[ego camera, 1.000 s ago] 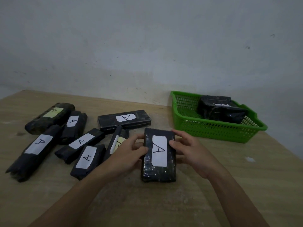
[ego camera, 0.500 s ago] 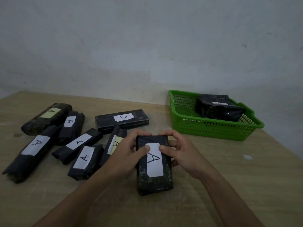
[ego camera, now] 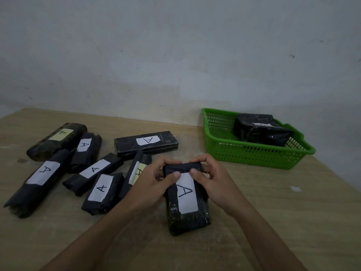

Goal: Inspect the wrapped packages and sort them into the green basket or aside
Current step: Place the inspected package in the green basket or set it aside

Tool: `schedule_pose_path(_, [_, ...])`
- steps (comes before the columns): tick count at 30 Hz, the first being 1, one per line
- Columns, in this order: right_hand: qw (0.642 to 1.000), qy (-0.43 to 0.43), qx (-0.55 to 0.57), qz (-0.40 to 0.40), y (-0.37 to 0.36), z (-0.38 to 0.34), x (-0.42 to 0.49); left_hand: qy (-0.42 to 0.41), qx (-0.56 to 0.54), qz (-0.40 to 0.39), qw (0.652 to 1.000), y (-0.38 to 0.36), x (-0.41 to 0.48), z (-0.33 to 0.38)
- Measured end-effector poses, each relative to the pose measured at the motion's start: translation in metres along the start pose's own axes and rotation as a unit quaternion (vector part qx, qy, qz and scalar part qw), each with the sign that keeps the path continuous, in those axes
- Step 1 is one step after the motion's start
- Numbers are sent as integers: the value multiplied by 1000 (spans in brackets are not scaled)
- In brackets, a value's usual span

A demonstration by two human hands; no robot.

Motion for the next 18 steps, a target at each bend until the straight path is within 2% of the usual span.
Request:
schedule_pose_path(10, [997, 12, -70, 31, -1, 1, 0, 8, -8, 51, 999, 6, 2, -5])
schedule_pose_path(12, [991, 32, -117, 51, 0, -2, -3, 18, -30, 66, 997, 7, 2, -9])
schedule_pose_path(14, [968, 54, -239, 54, -4, -8, -7, 34, -48, 95, 994, 10, 2, -17])
schedule_pose_path(18, [891, 90, -444, 37, -18, -19, -17, 62, -83, 145, 984, 9, 1, -24])
Point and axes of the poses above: each hand's wrist, its own x-axis towards the middle knuckle, its own y-axis out of the back of the hand, z = x × y, the point moved 9 cm from there along x, towards the middle knuckle, and after that the axes turned 2 degrees about y, right-handed, at the moved point
